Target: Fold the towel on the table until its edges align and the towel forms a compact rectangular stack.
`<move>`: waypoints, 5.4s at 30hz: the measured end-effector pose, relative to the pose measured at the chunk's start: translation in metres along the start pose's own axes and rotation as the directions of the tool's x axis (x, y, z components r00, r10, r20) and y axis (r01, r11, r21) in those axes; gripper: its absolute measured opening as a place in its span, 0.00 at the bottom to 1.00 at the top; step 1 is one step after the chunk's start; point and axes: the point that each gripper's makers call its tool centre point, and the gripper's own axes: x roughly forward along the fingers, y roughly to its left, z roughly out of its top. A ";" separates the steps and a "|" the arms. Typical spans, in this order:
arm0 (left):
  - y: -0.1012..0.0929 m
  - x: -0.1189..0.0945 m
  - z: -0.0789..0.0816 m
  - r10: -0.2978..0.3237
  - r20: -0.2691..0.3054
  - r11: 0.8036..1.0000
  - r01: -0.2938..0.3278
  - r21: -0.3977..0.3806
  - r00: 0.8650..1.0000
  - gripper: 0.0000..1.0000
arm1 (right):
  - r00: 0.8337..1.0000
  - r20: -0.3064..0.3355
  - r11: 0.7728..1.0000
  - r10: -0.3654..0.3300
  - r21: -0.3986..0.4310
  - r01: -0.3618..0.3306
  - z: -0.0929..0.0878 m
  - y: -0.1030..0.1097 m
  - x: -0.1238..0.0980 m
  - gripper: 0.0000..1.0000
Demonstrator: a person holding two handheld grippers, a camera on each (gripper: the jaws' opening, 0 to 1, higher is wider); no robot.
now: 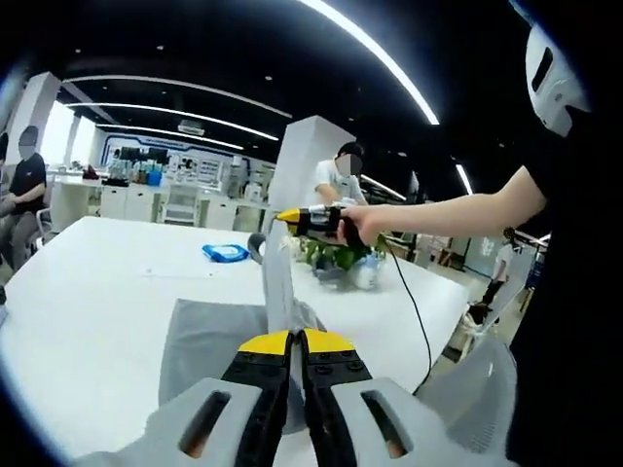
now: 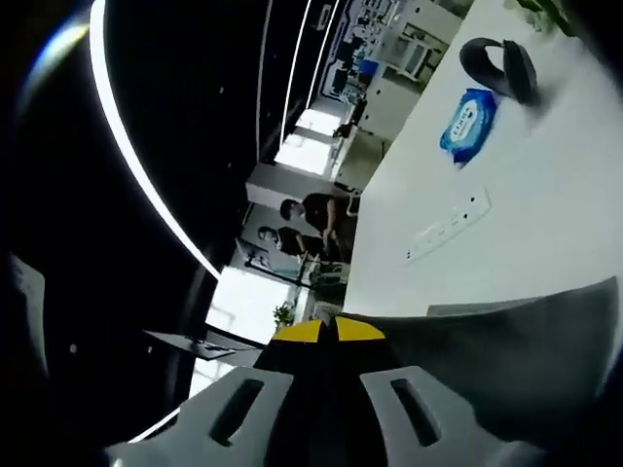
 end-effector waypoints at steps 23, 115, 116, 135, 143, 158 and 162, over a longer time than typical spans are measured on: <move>0.020 0.006 -0.038 0.091 -0.120 0.994 -0.083 0.075 0.989 0.03 | 0.998 -0.010 0.998 -0.055 0.040 0.055 -0.020 -0.039 0.022 0.00; 0.114 0.007 -0.129 0.252 -0.330 0.967 -0.225 0.118 0.910 0.16 | 0.986 -0.144 0.989 0.088 0.128 -0.069 -0.113 -0.105 0.082 0.08; 0.110 0.011 -0.130 0.233 -0.339 0.972 -0.203 0.122 0.912 0.16 | 0.986 -0.160 0.994 0.053 0.108 -0.036 -0.121 -0.109 0.078 0.04; 0.143 0.026 -0.136 0.285 -0.381 0.958 -0.251 0.137 0.880 0.12 | 0.998 -0.043 0.992 0.049 0.122 -0.044 -0.101 -0.105 0.115 0.00; 0.169 0.009 -0.123 0.410 -0.321 0.912 -0.389 0.131 0.854 0.12 | 0.997 -0.035 0.997 0.065 0.033 -0.064 -0.086 -0.096 0.113 0.27; 0.052 0.082 -0.096 -0.045 -0.470 0.944 0.192 0.269 0.881 0.12 | 0.876 -0.176 0.746 -0.449 -0.614 0.258 -0.068 -0.192 -0.008 0.06; 0.009 0.112 -0.115 -0.134 -0.558 0.843 0.390 0.371 0.819 0.09 | 0.822 -0.099 0.597 -0.560 -0.737 0.318 -0.037 -0.207 -0.033 0.00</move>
